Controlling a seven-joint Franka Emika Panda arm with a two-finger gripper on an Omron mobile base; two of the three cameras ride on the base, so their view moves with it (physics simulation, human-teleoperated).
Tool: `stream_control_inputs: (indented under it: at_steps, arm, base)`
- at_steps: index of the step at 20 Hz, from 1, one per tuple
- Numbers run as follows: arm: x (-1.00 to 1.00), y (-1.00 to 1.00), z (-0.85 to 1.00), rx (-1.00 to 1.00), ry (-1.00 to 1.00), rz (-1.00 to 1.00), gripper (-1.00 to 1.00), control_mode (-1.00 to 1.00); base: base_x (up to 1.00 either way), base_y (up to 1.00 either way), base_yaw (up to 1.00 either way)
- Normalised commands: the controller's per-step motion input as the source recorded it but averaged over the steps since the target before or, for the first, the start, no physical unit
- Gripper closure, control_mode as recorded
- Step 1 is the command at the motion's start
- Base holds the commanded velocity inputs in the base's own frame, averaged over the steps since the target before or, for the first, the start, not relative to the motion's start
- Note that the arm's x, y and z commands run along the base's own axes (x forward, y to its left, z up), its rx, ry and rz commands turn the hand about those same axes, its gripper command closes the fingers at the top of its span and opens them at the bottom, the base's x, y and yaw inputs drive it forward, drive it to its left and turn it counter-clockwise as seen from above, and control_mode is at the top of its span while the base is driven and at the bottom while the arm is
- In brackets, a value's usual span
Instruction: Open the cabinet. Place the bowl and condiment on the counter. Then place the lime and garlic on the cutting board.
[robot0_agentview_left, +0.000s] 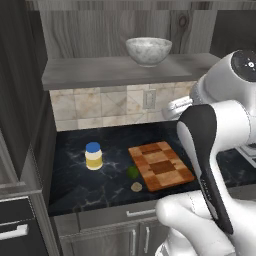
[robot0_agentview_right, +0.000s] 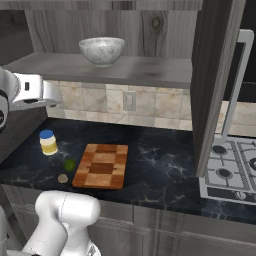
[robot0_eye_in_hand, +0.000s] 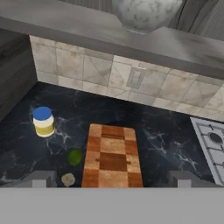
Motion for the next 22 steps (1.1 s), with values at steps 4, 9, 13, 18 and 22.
stream_control_inputs:
  at_steps: [4,9,13,18,22]
  arm:
    - [0.02,0.00,0.60,0.00,-0.01,-0.03,-1.00,-1.00]
    - [0.00,-0.02,0.51,0.00,-0.01,0.00,-1.00,-1.00]
    - [0.01,-0.01,0.24,0.00,-0.06,0.00,-1.00,-1.00]
    - [0.00,0.00,0.03,0.00,-0.03,0.00,-1.00,-1.00]
    - [0.12,0.00,0.00,0.00,0.00,0.00,-1.00,-1.00]
  base:
    - [0.00,0.00,0.00]
    - [0.00,0.00,0.00]
    - [0.00,0.00,0.00]
    - [0.00,0.00,0.00]
    - [0.00,0.00,0.00]
